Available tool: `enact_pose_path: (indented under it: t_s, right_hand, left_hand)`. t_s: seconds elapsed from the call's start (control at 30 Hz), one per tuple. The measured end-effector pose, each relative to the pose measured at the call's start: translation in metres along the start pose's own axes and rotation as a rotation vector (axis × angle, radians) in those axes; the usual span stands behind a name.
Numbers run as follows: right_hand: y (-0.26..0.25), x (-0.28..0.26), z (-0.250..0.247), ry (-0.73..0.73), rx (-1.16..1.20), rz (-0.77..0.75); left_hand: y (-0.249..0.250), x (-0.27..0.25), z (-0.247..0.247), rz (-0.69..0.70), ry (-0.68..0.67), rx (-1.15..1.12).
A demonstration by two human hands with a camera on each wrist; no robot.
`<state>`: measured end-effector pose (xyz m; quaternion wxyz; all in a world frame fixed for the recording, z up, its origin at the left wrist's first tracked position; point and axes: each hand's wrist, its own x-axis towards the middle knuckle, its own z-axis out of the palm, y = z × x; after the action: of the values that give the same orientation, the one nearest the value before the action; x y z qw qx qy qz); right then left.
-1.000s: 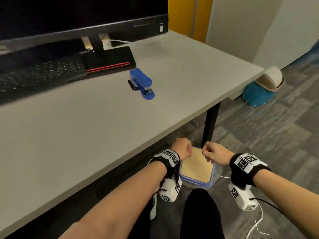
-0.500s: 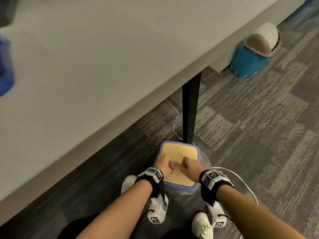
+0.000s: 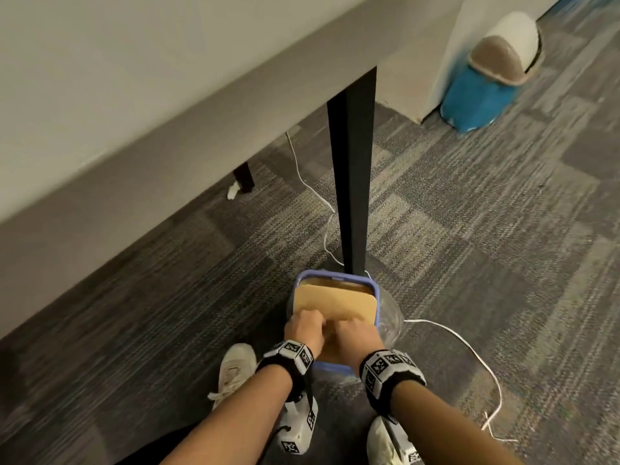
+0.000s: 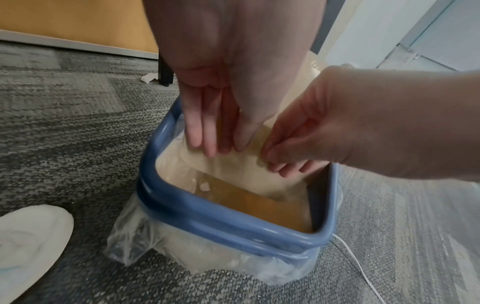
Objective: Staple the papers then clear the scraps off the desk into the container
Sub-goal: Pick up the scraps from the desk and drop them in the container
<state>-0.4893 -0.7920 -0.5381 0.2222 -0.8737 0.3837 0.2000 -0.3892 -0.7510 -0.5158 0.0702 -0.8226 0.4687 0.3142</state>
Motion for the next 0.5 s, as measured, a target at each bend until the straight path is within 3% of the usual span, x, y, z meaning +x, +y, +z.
enact_pose_path:
  t_s: [0.27, 0.5]
  right_hand:
    - [-0.006, -0.003, -0.006, 0.035, 0.078, 0.029]
    - [-0.008, -0.012, -0.017, -0.004, 0.157, 0.021]
  left_hand:
    - [-0.004, -0.006, -0.011, 0.027, -0.026, 0.058]
    - [-0.011, -0.013, -0.031, 0.075, -0.090, -0.085]
